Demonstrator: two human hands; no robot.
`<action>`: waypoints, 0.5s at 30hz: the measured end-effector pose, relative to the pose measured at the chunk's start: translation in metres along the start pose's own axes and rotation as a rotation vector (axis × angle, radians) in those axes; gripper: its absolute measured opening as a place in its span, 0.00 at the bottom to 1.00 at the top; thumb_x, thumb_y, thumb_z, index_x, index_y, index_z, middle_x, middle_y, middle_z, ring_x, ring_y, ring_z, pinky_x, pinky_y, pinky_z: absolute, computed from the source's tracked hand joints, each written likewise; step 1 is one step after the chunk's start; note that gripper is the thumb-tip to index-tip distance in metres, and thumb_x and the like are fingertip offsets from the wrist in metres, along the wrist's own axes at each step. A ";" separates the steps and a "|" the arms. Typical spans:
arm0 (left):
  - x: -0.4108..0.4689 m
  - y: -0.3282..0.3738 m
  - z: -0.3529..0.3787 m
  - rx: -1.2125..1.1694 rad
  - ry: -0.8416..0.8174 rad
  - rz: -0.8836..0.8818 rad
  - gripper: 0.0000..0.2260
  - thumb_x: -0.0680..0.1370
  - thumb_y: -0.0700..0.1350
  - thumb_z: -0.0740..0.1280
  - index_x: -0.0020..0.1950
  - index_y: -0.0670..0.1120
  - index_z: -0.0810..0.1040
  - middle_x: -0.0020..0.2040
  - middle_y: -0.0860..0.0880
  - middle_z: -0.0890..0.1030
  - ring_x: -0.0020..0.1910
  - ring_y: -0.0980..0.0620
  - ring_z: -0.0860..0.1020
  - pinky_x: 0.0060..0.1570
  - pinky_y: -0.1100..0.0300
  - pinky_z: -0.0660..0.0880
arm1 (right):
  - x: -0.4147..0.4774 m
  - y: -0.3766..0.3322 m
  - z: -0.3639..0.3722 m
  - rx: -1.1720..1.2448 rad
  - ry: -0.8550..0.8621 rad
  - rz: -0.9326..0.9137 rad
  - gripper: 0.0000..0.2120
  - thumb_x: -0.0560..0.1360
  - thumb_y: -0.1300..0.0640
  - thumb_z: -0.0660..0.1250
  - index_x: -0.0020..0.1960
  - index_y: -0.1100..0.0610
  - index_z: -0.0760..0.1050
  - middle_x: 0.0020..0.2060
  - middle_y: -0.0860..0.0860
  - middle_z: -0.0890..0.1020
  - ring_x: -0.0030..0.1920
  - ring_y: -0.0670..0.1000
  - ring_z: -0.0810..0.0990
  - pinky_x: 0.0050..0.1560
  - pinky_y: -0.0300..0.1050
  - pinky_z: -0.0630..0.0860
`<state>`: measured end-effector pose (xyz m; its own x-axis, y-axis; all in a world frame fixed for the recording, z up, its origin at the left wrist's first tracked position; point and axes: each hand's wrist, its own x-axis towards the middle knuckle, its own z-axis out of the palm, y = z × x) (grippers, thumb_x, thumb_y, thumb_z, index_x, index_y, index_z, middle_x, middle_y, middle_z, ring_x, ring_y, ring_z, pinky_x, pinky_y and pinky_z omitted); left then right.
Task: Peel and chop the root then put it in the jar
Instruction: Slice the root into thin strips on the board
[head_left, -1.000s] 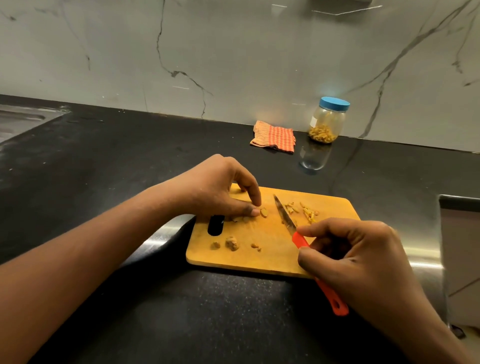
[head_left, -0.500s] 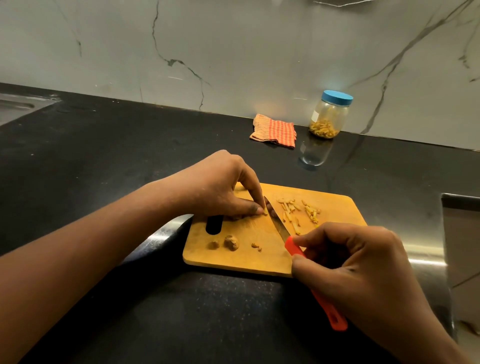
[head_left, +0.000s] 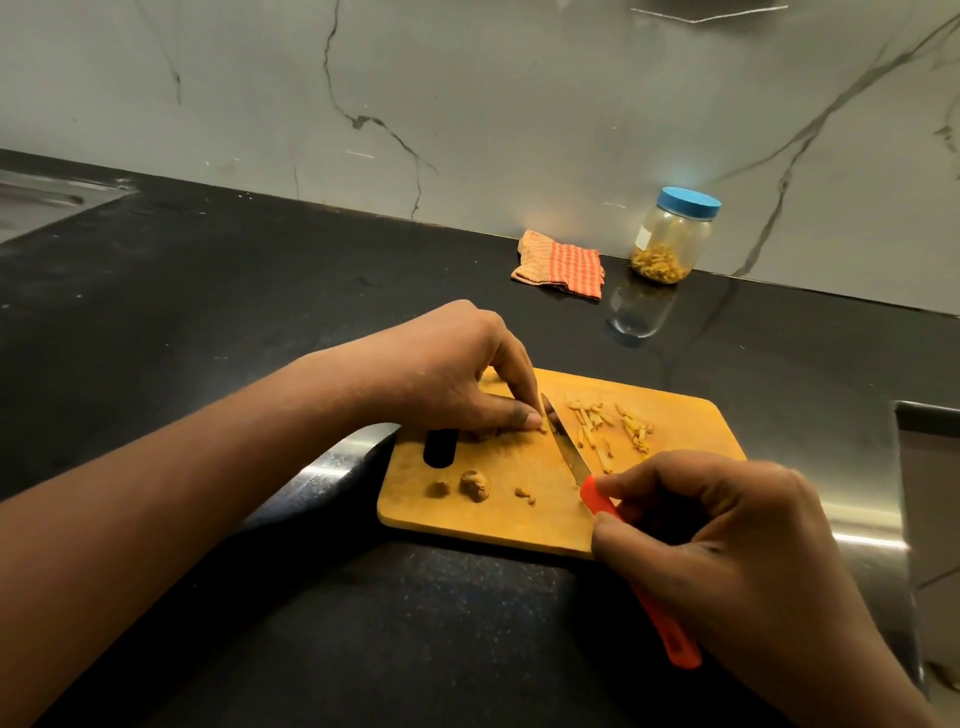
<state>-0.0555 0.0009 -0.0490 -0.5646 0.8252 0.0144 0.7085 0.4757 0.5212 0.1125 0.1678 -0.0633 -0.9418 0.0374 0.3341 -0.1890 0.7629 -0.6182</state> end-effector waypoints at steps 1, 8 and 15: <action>0.000 0.000 0.000 0.001 -0.004 -0.001 0.07 0.75 0.52 0.70 0.52 0.56 0.84 0.54 0.61 0.81 0.58 0.60 0.76 0.60 0.60 0.73 | 0.000 0.000 0.000 -0.002 -0.003 -0.003 0.09 0.62 0.49 0.73 0.42 0.50 0.84 0.35 0.42 0.83 0.36 0.42 0.82 0.32 0.32 0.77; -0.001 0.001 -0.001 0.011 -0.016 0.006 0.08 0.76 0.51 0.70 0.53 0.56 0.84 0.55 0.61 0.81 0.58 0.60 0.76 0.62 0.58 0.73 | 0.007 -0.003 -0.001 -0.026 -0.044 -0.031 0.09 0.63 0.50 0.72 0.42 0.51 0.83 0.33 0.47 0.82 0.38 0.45 0.81 0.34 0.39 0.78; -0.003 0.002 0.000 0.020 -0.016 0.006 0.08 0.76 0.51 0.70 0.54 0.55 0.84 0.56 0.60 0.81 0.59 0.60 0.76 0.63 0.56 0.73 | 0.027 -0.003 0.003 -0.070 -0.089 -0.007 0.09 0.66 0.53 0.74 0.45 0.53 0.84 0.32 0.47 0.81 0.36 0.45 0.80 0.32 0.31 0.74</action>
<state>-0.0530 -0.0008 -0.0479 -0.5536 0.8328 0.0038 0.7201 0.4765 0.5043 0.0864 0.1643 -0.0545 -0.9621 -0.0234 0.2718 -0.1789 0.8062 -0.5639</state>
